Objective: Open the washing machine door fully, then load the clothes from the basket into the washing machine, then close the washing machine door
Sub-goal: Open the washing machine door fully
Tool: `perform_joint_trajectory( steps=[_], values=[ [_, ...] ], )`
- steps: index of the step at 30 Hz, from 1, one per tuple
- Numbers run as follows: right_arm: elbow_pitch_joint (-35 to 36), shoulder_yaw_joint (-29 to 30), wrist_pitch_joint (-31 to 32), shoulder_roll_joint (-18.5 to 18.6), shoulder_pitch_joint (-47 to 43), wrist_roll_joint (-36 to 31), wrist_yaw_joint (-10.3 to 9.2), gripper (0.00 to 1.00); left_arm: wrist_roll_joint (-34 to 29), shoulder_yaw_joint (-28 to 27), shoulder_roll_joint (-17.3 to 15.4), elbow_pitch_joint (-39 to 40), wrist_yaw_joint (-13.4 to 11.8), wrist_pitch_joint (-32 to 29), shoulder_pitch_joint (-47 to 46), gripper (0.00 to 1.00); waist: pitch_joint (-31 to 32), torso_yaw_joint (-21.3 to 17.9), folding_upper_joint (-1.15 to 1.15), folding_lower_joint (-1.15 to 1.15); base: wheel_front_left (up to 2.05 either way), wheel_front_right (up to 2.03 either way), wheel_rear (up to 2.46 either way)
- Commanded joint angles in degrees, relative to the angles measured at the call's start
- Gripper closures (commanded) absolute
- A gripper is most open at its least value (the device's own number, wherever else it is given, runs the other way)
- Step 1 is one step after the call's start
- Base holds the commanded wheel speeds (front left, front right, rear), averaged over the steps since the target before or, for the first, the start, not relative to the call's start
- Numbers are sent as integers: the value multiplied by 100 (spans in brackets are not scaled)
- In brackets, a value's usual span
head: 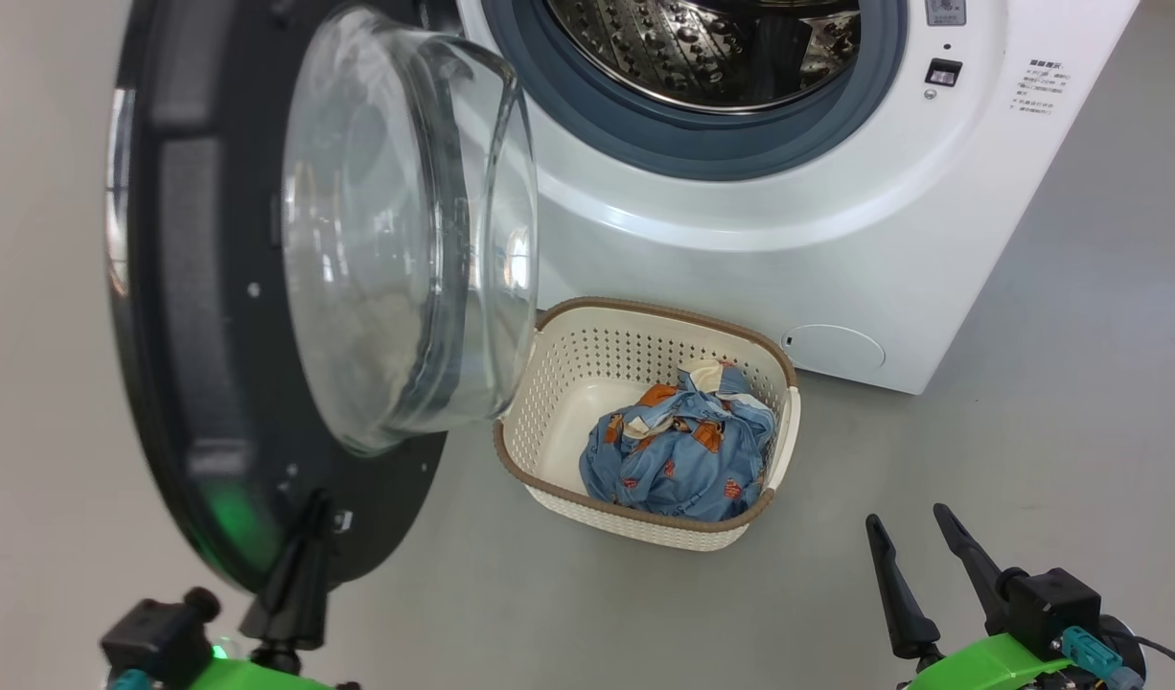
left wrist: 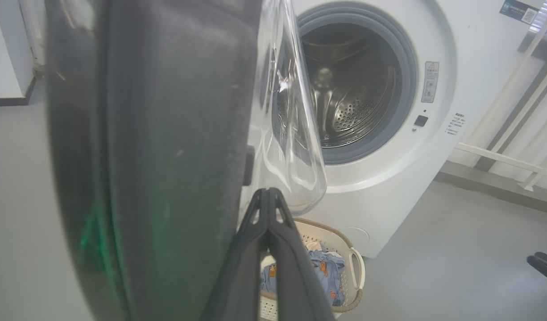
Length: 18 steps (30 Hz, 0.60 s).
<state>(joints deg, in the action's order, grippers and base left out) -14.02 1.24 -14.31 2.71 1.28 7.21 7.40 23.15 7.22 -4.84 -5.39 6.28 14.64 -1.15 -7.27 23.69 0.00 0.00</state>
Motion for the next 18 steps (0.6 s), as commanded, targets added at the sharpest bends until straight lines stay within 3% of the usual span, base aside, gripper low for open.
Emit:
perform_joint_trajectory(
  steps=[1, 18],
  values=[
    [100, -141, -69, 17, 177, -32, 9, 0, 65, -380, -127, 42, -88, 36, -209, 100, -3, -11, 0, 0, 0, 0, 0],
    [69, -212, -69, 17, 219, -107, 9, 0, 396, -2106, -184, -1103, -49, 36, -1080, 100, -98, -386, 0, 0, 0, 0, 0]
  ],
)
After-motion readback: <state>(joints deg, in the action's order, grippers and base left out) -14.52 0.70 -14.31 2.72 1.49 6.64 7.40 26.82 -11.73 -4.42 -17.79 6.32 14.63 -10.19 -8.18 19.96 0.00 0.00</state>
